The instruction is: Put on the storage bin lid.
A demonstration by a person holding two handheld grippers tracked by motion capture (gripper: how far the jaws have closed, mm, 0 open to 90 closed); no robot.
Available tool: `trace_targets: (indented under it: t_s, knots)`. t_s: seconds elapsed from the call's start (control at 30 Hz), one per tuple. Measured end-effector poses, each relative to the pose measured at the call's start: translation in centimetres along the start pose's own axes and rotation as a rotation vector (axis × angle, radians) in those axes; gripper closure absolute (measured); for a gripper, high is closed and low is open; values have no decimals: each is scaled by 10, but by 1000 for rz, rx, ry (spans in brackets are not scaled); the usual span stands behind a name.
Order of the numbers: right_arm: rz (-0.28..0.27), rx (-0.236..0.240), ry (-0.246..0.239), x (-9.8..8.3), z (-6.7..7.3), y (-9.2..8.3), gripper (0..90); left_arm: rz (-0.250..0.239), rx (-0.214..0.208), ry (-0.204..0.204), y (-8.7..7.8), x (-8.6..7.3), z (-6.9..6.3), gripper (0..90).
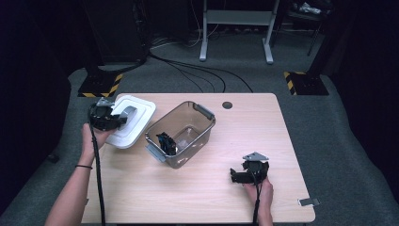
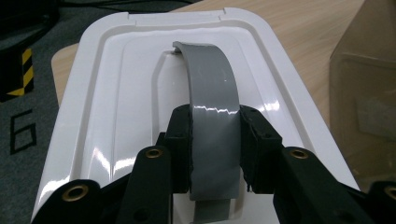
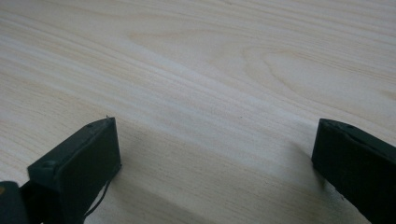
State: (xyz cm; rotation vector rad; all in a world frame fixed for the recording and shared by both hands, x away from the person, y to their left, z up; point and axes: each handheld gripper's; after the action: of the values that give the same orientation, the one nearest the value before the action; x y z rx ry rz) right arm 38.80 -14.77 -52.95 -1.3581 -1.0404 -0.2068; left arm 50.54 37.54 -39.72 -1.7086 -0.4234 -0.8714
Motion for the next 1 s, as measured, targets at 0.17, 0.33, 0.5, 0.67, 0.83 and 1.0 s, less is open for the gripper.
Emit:
trace_targets:
  t_s: [0.17, 0.33, 0.5, 0.67, 0.83, 1.0]
  knots:
    - [0, 0, 0, 0, 0, 0, 2, -11, -3, 19, -11, 9, -5, 675]
    - [0, 0, -1, 0, 0, 0, 2, -16, -5, 23, -18, 16, -9, 675]
    - [1, 1, 0, 0, 0, 0, 1, -24, -7, 53, -29, 28, -16, 675]
    - [0, 1, 1, 0, 0, 0, 1, -33, -17, 61, -36, 36, -21, 675]
    - [0, 1, 1, 0, 0, 0, 1, -35, -33, 81, -43, 44, -29, 675]
    - [0, 1, 1, 0, 0, 0, 1, -33, -62, 94, -47, 51, -39, 675]
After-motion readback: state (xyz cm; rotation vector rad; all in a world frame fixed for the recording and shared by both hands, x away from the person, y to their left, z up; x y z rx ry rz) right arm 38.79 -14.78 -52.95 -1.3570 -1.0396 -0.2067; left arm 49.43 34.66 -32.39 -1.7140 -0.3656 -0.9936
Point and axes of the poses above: each handheld gripper's, and its own axes: y roughly forward along the jaws, x roughly out of its top, z roughly to its left, and after that the axes turned 11 degrees about -y, right-handed
